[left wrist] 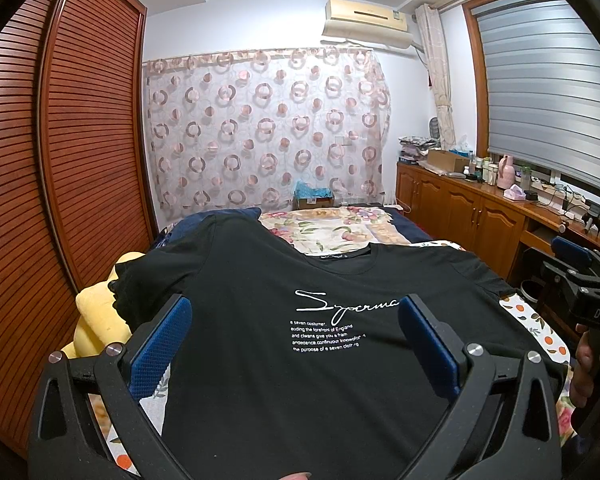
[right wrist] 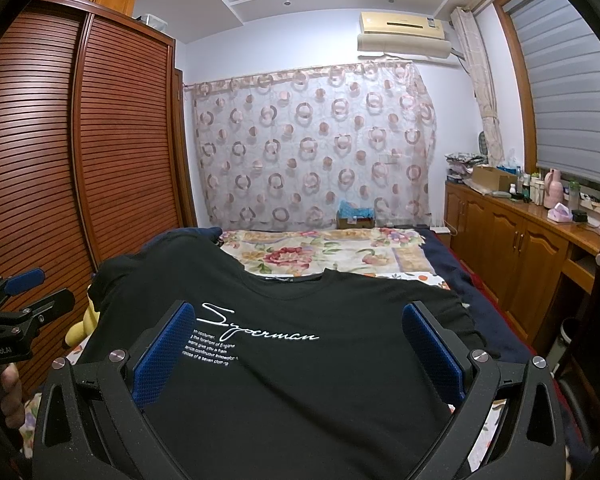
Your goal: Fold small clothes
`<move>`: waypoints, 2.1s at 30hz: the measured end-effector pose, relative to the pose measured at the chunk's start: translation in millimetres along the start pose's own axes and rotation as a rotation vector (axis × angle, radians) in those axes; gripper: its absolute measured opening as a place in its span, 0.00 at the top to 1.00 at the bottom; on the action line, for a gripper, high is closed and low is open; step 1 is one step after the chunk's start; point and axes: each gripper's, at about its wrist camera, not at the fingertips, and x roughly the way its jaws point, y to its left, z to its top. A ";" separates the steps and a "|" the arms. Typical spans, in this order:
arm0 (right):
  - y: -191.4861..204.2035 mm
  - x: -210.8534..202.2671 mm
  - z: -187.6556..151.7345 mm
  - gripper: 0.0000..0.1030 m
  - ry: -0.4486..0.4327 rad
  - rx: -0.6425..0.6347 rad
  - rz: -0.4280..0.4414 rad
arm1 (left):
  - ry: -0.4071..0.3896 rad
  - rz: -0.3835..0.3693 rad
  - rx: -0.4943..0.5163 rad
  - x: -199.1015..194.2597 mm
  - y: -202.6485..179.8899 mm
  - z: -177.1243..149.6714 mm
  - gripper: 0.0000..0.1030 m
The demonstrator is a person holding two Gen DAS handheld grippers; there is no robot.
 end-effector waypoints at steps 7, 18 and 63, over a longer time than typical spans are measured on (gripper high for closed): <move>0.3 0.2 0.0 0.00 0.000 0.000 0.000 | 0.000 0.000 -0.001 0.0 -0.4 0.0 0.00; 0.3 0.0 0.5 0.00 -0.001 -0.002 0.001 | -0.001 0.000 -0.001 -0.9 -0.4 1.9 0.00; 0.4 18.6 -4.2 0.00 0.042 -0.008 0.059 | 0.049 -0.005 -0.008 10.2 6.6 1.4 0.00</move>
